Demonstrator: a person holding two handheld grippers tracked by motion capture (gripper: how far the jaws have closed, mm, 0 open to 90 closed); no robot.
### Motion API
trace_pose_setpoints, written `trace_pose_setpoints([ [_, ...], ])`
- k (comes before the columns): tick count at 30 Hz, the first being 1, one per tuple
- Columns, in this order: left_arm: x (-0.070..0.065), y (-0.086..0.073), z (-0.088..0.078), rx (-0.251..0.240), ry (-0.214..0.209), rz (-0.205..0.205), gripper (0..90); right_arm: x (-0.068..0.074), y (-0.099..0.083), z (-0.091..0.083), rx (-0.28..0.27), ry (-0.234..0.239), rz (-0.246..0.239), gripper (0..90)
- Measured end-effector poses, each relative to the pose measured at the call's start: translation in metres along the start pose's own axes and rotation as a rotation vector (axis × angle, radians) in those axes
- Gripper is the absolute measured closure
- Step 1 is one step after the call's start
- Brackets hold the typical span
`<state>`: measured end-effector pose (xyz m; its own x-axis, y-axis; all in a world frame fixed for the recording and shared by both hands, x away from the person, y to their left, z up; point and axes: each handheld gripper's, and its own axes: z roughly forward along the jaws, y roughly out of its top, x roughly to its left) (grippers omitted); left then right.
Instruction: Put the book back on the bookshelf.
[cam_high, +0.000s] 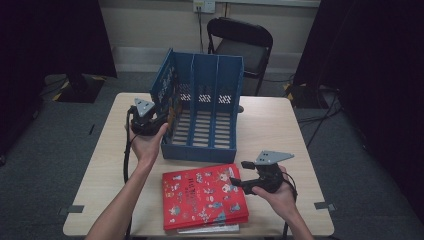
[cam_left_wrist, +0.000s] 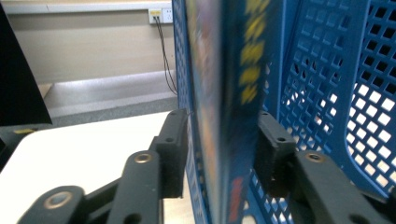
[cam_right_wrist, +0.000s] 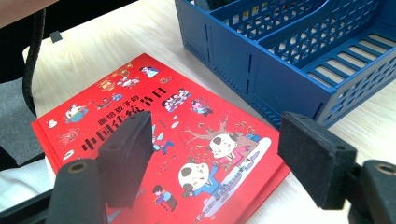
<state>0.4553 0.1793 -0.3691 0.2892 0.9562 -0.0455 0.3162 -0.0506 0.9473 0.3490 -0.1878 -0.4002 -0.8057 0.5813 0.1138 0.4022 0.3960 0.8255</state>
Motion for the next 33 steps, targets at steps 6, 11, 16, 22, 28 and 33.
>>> trace_pose_setpoints([
  [6, 0.008, -0.013, -0.008, 0.04, -0.067, 0.006, 51.7, -0.004, -0.002, 0.0, -0.002, -0.014, 0.016, 26.2],
  [11, 0.016, -0.024, -0.015, 0.083, -0.149, -0.016, 50.3, -0.006, -0.003, 0.0, -0.004, -0.022, 0.022, 26.6],
  [16, 0.02, -0.036, -0.023, 0.124, -0.188, 0.004, 49.7, -0.014, -0.005, 0.002, -0.005, -0.05, 0.039, 30.8],
  [22, 0.019, -0.051, -0.034, 0.153, -0.216, 0.015, 45.3, -0.018, -0.007, 0.009, 0.019, -0.065, 0.027, 36.6],
  [28, 0.019, -0.067, -0.044, 0.214, -0.285, 0.027, 44.5, -0.017, -0.011, 0.012, 0.045, -0.074, 0.01, 42.6],
  [33, 0.014, -0.082, -0.056, 0.274, -0.33, 0.047, 45.4, -0.016, -0.019, 0.014, 0.081, -0.073, 0.005, 42.8],
])
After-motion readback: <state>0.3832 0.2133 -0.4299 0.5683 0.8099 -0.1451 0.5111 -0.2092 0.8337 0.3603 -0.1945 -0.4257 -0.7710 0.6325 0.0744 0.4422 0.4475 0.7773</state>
